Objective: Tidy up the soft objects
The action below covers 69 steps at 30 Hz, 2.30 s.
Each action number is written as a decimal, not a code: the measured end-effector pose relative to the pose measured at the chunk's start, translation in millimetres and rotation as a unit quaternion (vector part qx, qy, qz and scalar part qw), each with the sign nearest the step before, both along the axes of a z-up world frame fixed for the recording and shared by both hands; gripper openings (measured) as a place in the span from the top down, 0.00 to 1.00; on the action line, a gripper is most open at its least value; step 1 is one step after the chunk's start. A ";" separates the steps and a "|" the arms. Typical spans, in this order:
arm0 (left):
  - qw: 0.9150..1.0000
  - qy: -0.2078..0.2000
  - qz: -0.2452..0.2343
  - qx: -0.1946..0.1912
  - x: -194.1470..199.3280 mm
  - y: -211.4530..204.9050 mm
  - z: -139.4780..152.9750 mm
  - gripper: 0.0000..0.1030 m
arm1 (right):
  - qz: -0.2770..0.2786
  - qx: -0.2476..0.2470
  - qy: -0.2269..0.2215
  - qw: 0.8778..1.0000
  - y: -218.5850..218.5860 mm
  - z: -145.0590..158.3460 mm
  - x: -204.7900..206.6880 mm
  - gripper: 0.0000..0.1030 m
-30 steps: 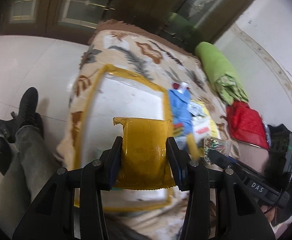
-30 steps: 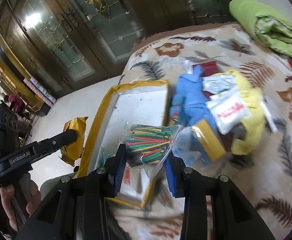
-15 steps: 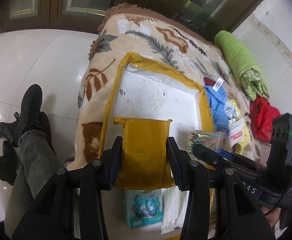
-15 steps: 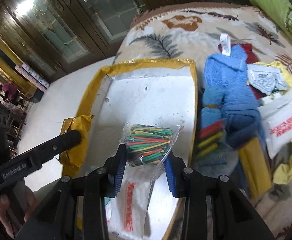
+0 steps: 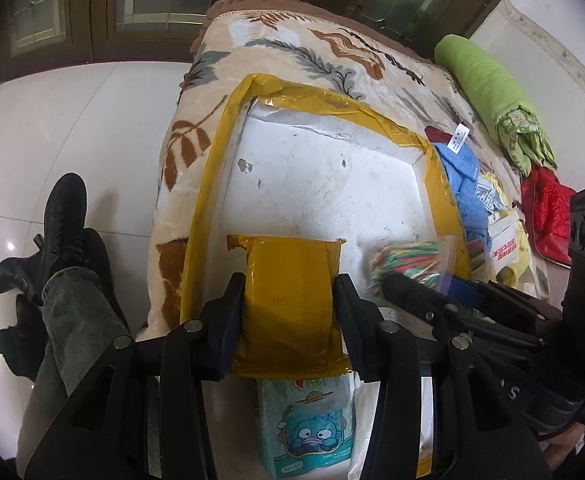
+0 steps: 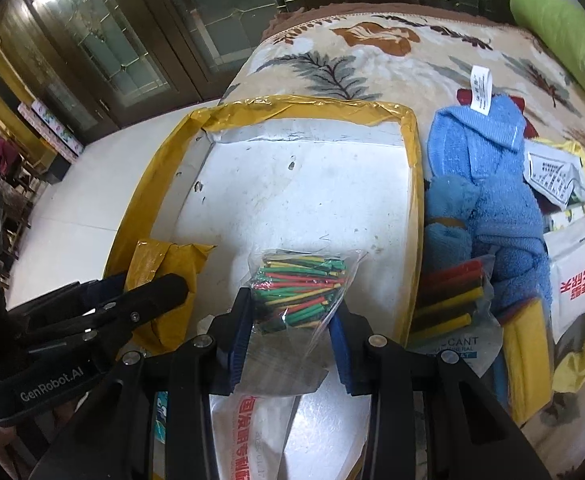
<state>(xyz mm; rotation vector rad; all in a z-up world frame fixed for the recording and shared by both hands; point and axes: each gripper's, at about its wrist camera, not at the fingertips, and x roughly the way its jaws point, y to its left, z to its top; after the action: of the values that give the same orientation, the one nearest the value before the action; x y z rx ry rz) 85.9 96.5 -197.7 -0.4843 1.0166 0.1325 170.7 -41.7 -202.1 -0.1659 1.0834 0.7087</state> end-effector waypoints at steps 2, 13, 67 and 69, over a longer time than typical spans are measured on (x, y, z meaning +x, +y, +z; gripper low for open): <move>1.000 -0.003 0.000 -0.006 -1.3 2.2 0.2 0.57 | 0.002 -0.003 -0.001 1.000 0.7 0.8 -1.0 0.52; 0.999 -0.044 0.020 -0.002 -18.2 2.5 28.9 0.56 | -0.010 0.071 -0.001 0.997 -48.6 36.0 -16.7 0.40; 0.986 -0.033 -0.162 0.006 75.9 -148.0 33.0 0.91 | -0.070 0.040 0.022 0.996 -158.3 -20.9 33.2 0.46; 0.987 -0.042 -0.152 -0.017 69.9 -143.1 36.9 0.91 | -0.068 0.046 0.025 0.996 -160.0 -19.8 29.6 0.57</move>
<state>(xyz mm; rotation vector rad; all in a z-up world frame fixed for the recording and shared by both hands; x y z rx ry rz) 155.8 -46.7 -160.7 -0.3575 0.9995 -0.1776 200.3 -201.7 -221.9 0.0038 1.0959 0.6409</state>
